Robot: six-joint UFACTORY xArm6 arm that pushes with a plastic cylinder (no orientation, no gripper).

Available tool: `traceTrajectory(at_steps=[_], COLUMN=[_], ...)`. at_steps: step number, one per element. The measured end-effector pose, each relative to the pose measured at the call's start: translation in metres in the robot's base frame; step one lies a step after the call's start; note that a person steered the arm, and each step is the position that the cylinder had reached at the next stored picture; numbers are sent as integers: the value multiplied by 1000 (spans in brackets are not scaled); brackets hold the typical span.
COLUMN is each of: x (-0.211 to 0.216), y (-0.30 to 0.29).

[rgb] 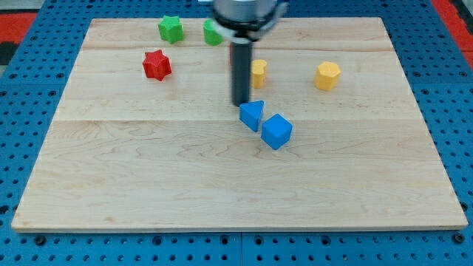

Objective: Push the red circle slightly right

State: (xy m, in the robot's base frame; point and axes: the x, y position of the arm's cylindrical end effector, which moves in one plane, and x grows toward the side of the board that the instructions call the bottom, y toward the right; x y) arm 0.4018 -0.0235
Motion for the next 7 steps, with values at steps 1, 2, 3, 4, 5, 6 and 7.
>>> traceTrajectory(at_steps=[1,2,3,4,5,6,7], x=[-19,-57,-95,-126,-149,-155,-153], y=[-30,-36,-24,24,71,88,65])
